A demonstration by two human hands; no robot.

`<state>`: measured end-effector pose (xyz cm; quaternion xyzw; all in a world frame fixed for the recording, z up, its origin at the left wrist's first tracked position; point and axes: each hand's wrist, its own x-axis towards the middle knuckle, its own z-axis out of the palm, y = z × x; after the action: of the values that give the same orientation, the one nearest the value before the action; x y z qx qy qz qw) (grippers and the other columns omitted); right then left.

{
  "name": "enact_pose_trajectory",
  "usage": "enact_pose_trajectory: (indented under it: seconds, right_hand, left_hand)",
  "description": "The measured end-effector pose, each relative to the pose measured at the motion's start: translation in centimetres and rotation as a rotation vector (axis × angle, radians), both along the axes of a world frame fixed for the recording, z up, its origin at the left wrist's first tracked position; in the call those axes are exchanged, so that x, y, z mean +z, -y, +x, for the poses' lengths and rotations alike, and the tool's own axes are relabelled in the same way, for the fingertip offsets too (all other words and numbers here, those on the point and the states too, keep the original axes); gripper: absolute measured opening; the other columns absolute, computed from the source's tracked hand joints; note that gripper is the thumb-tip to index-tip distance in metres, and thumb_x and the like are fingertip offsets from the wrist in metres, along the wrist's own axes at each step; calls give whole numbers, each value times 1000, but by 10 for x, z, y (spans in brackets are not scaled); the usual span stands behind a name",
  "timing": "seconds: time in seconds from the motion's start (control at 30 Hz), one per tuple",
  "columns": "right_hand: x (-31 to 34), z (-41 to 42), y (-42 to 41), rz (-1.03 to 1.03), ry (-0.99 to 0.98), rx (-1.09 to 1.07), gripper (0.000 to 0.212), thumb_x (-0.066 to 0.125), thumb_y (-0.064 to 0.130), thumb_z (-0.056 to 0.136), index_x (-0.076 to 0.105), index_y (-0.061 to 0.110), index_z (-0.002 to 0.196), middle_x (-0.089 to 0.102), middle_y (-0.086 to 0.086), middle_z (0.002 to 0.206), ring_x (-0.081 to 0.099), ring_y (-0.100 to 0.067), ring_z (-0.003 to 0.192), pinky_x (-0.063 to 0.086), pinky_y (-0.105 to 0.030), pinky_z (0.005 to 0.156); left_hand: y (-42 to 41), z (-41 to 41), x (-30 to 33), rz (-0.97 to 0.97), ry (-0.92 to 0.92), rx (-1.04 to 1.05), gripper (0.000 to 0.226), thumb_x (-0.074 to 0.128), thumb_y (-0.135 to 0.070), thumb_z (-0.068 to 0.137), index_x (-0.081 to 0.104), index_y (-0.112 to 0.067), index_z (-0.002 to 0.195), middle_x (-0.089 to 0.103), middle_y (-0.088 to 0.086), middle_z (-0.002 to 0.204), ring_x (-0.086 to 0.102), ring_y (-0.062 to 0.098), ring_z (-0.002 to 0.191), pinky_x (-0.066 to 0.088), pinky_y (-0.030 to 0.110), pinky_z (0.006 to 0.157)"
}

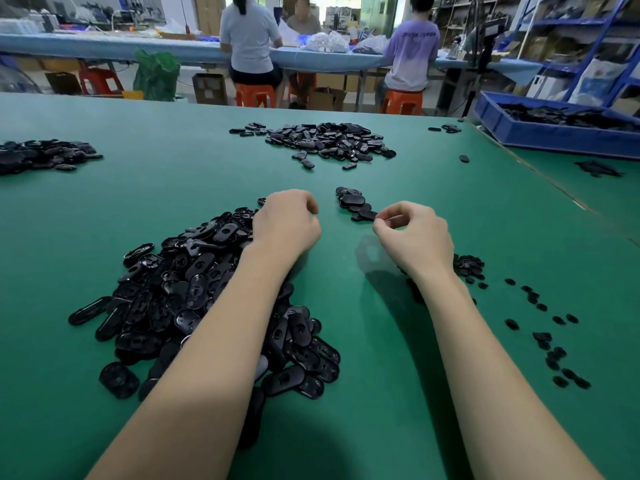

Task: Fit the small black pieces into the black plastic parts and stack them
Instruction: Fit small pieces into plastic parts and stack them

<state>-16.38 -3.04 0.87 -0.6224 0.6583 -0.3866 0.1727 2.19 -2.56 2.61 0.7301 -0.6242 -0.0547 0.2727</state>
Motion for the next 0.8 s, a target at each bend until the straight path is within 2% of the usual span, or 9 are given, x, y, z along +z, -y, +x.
enact_pose_trajectory:
  seconds: [0.1,0.27,0.53,0.67,0.8]
  right_hand:
    - [-4,-2,0,49,-3,14,8,64,34,85,71,33,89,67,22,79,57,3,74,37,-20,59]
    - [-6,-4,3,83,27,25,9,64,34,85,72,33,89,67,23,79,57,6,77,38,-19,60]
    - [-7,-1,2,109,28,55,9,64,35,84,72,33,87,68,22,78,61,0,82,48,-28,70]
    - [-6,-3,2,97,60,65,8,64,36,84,72,33,84,68,20,76,60,4,78,43,-23,62]
    - [-3,-2,3,120,232,139,9,67,37,87,74,31,88,74,11,78,56,3,58,42,-21,56]
  left_hand:
    - [21,4,7,71,124,54,33,58,-18,93,67,-26,123,65,6,125,54,27,122,45,37,97]
    - [36,13,0,210,90,92,29,64,-11,88,71,-20,114,64,12,122,60,33,113,48,38,95]
    - [41,18,-6,132,117,100,21,66,-19,89,65,-25,109,67,6,115,61,30,110,43,35,87]
    - [35,18,-1,32,61,83,25,71,-20,80,63,-27,103,70,-2,105,63,25,103,45,32,82]
    - [10,8,1,-97,-38,-131,23,71,-19,76,61,-28,95,70,-11,89,67,17,82,54,32,80]
